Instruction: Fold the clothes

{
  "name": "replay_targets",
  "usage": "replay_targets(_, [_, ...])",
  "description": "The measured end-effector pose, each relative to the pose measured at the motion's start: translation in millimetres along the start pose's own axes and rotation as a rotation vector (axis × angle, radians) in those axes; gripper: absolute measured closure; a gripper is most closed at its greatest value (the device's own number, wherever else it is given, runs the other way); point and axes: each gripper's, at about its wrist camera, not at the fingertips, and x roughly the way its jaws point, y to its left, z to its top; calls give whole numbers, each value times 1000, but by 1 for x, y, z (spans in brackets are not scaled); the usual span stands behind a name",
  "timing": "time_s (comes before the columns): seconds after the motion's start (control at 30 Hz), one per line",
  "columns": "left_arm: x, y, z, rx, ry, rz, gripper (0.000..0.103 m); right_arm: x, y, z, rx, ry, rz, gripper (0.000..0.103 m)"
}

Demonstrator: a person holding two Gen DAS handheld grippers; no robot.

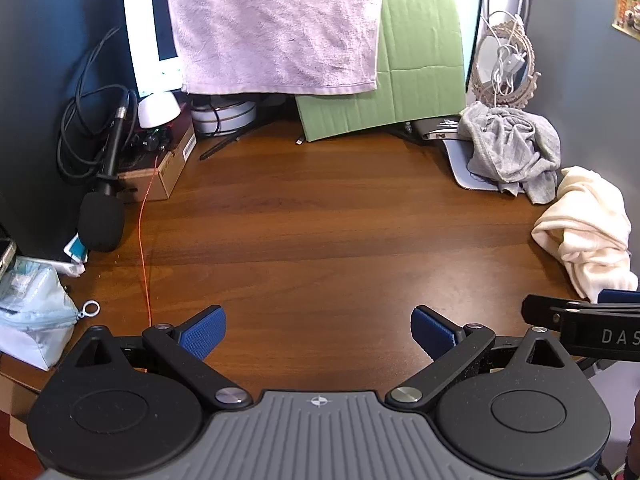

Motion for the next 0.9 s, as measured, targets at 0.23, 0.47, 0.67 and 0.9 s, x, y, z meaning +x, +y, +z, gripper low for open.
replay_targets(0.23, [6,5,-5,-35,-23,19,3,-3,-13,-5,-41,-67,-4,0])
replay_targets(0.47, [18,-7,-5,31,-55,-24,3,3,-54,-10,-11,-44,-67,0])
replay_targets(0.67, [27,-32,0,95,-163,-70,3,-1,-96,-28,39,-134,-176,0])
replay_targets(0.9, [45,-84,9,287,-159,-135,3,-13,-126,-58,18,-220,-236,0])
